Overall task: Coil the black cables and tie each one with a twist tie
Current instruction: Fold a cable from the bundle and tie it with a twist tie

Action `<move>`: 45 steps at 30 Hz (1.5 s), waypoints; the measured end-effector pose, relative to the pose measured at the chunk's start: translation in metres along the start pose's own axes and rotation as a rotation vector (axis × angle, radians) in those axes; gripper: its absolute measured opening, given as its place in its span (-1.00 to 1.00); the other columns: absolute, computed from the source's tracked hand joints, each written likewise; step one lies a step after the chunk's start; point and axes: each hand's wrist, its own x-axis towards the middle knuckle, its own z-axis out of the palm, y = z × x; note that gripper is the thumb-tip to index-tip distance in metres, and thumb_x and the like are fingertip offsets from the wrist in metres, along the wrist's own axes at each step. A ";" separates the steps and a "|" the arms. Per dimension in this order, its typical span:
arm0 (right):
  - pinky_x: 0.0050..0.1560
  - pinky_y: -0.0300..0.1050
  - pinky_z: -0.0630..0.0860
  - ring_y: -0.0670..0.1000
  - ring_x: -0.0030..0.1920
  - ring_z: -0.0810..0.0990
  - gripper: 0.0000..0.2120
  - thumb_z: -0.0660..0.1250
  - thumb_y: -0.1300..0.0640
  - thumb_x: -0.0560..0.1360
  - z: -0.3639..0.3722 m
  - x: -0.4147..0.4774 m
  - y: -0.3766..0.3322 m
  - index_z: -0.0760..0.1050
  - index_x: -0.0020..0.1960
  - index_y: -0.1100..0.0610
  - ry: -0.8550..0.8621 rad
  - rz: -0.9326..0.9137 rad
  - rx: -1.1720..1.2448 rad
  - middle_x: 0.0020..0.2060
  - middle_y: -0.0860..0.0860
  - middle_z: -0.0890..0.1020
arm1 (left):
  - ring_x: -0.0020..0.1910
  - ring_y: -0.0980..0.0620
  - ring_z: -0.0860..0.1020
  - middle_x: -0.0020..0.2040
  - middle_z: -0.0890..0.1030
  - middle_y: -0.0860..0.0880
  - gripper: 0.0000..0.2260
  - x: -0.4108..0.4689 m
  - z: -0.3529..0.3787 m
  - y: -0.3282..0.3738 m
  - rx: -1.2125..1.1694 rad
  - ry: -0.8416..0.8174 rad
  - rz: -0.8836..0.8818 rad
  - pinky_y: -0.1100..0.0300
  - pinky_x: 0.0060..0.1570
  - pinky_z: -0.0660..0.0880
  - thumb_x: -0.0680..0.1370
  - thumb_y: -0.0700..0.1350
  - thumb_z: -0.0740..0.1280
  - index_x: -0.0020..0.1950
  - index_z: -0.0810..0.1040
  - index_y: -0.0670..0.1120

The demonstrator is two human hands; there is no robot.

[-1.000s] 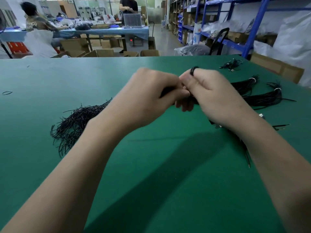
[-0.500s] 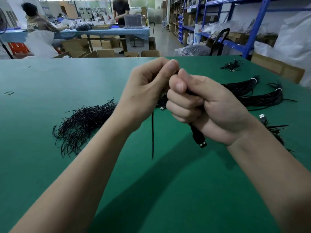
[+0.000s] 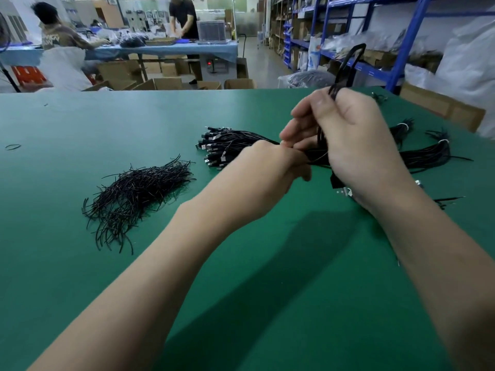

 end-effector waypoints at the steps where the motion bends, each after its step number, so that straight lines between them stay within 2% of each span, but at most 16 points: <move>1: -0.17 -0.12 0.64 -0.01 -0.24 0.70 -0.70 0.08 0.17 0.72 0.001 0.000 0.002 0.51 -0.08 0.16 -0.005 -0.030 -0.140 -0.26 0.04 0.69 | -0.08 -0.12 0.60 -0.20 0.63 0.01 -0.78 -0.001 -0.006 -0.002 0.035 -0.003 -0.024 -0.03 0.03 0.49 0.67 -0.06 0.23 0.07 0.69 0.01; 4: -0.06 0.03 0.59 0.01 -0.20 0.66 -0.72 0.15 0.11 0.70 0.003 -0.002 0.007 0.56 -0.07 0.17 -0.047 -0.088 -0.515 -0.23 0.03 0.68 | -0.21 -0.01 0.60 -0.27 0.66 0.04 -0.77 -0.006 -0.023 -0.009 0.096 0.060 -0.065 -0.03 -0.08 0.54 0.64 0.07 0.27 -0.03 0.70 0.04; 6: -0.10 0.10 0.53 0.07 -0.25 0.63 -0.68 0.14 0.06 0.70 0.006 -0.004 0.008 0.52 -0.09 0.21 -0.146 -0.076 -0.619 -0.27 0.07 0.67 | -0.27 -0.03 0.58 -0.30 0.64 0.03 -0.74 -0.007 -0.031 -0.014 0.145 0.111 -0.080 0.00 -0.18 0.54 0.61 0.14 0.30 -0.06 0.71 0.04; 9: -0.18 0.13 0.46 0.13 -0.32 0.52 -0.56 0.09 -0.05 0.70 0.007 -0.006 0.007 0.47 -0.19 0.21 -0.251 -0.082 -0.725 -0.34 0.13 0.58 | -0.34 -0.11 0.49 -0.37 0.57 -0.02 -0.67 -0.010 -0.039 -0.022 0.265 0.194 -0.114 0.09 -0.35 0.40 0.56 0.23 0.32 -0.10 0.73 0.03; 12: -0.29 -0.01 0.36 -0.01 -0.41 0.43 -0.49 0.06 -0.16 0.69 0.004 -0.009 0.006 0.55 -0.25 0.07 -0.358 -0.016 -0.587 -0.38 0.12 0.53 | -0.27 -0.08 0.55 -0.29 0.65 0.02 -0.74 -0.012 -0.047 -0.032 0.247 0.234 -0.035 0.08 -0.29 0.42 0.56 0.20 0.35 -0.07 0.74 0.08; 14: -0.33 -0.05 0.31 -0.04 -0.42 0.39 -0.54 0.13 -0.17 0.65 0.005 -0.010 0.007 0.55 -0.25 0.06 -0.446 0.047 -0.481 -0.41 0.03 0.47 | -0.19 -0.05 0.59 -0.17 0.69 0.04 -0.78 -0.013 -0.051 -0.037 0.212 0.227 0.081 0.09 -0.18 0.41 0.56 0.17 0.38 0.00 0.75 0.09; 16: -0.34 -0.09 0.30 -0.05 -0.40 0.36 -0.66 0.21 -0.10 0.57 0.006 -0.010 0.009 0.53 -0.27 0.07 -0.545 0.108 -0.398 -0.45 -0.10 0.43 | -0.06 0.00 0.61 -0.05 0.69 0.08 -0.78 -0.014 -0.052 -0.039 0.177 0.222 0.160 0.01 -0.01 0.46 0.53 0.14 0.43 0.11 0.73 0.10; 18: -0.35 -0.13 0.25 -0.05 -0.40 0.30 -0.70 0.25 0.05 0.63 0.005 -0.010 0.010 0.49 -0.25 0.09 -0.639 0.175 -0.286 -0.47 -0.13 0.38 | 0.06 0.05 0.60 0.06 0.67 0.08 -0.75 -0.014 -0.053 -0.042 0.101 0.169 0.207 -0.05 0.10 0.49 0.52 0.06 0.48 0.20 0.70 0.10; 20: -0.39 -0.23 0.21 -0.07 -0.40 0.24 -0.70 0.22 0.10 0.68 -0.001 -0.011 0.010 0.45 -0.23 0.12 -0.716 0.236 -0.133 -0.45 -0.08 0.34 | 0.08 0.11 0.60 0.09 0.67 0.09 -0.79 -0.015 -0.053 -0.042 -0.008 0.106 0.231 0.05 0.11 0.51 0.53 -0.01 0.48 0.16 0.72 0.08; 23: -0.42 -0.32 0.19 -0.07 -0.41 0.20 -0.72 0.20 0.02 0.63 -0.010 -0.011 0.006 0.43 -0.21 0.12 -0.813 0.276 0.020 -0.43 -0.06 0.31 | 0.02 0.14 0.62 0.03 0.67 0.13 -0.85 -0.017 -0.052 -0.041 -0.098 0.054 0.227 0.23 0.06 0.50 0.54 0.00 0.46 0.10 0.73 0.08; 28: -0.39 -0.27 0.28 -0.03 -0.41 0.23 -0.69 0.21 0.04 0.66 -0.017 -0.012 0.008 0.46 -0.18 0.18 -0.838 0.325 0.117 -0.44 0.00 0.27 | -0.09 0.23 0.57 -0.08 0.64 0.14 -0.88 -0.015 -0.047 -0.039 -0.106 0.041 0.197 0.41 -0.08 0.38 0.56 0.02 0.43 0.05 0.71 0.07; 33: -0.22 -0.16 0.53 0.07 -0.30 0.58 -0.71 0.19 0.04 0.61 -0.017 -0.008 0.010 0.50 -0.17 0.20 -0.831 0.288 0.077 -0.34 0.10 0.62 | -0.15 0.26 0.53 -0.09 0.62 0.13 -0.89 -0.014 -0.044 -0.040 -0.079 0.048 0.187 0.45 -0.12 0.32 0.58 0.00 0.42 0.05 0.71 0.04; 38: -0.26 -0.14 0.59 0.10 -0.31 0.67 -0.68 0.18 0.04 0.62 -0.017 -0.006 0.011 0.53 -0.17 0.21 -0.786 0.300 0.160 -0.29 0.19 0.69 | -0.17 0.23 0.53 -0.10 0.63 0.09 -0.87 -0.014 -0.043 -0.041 -0.086 0.061 0.181 0.47 -0.15 0.31 0.59 0.00 0.40 0.03 0.71 0.01; 40: -0.29 -0.16 0.59 0.09 -0.34 0.67 -0.68 0.19 0.03 0.62 -0.017 -0.006 0.012 0.54 -0.16 0.23 -0.745 0.301 0.175 -0.31 0.18 0.68 | -0.18 0.19 0.55 -0.10 0.64 0.07 -0.86 -0.014 -0.043 -0.042 -0.098 0.060 0.168 0.43 -0.16 0.33 0.60 0.02 0.39 0.03 0.72 0.01; 45: -0.32 -0.22 0.57 0.06 -0.36 0.67 -0.70 0.27 0.02 0.56 -0.013 -0.002 0.014 0.58 -0.10 0.26 -0.618 0.276 0.140 -0.32 0.17 0.69 | -0.20 0.07 0.56 -0.13 0.64 0.03 -0.79 -0.017 -0.043 -0.047 -0.187 0.037 0.117 0.13 -0.15 0.46 0.59 0.05 0.37 -0.02 0.72 -0.05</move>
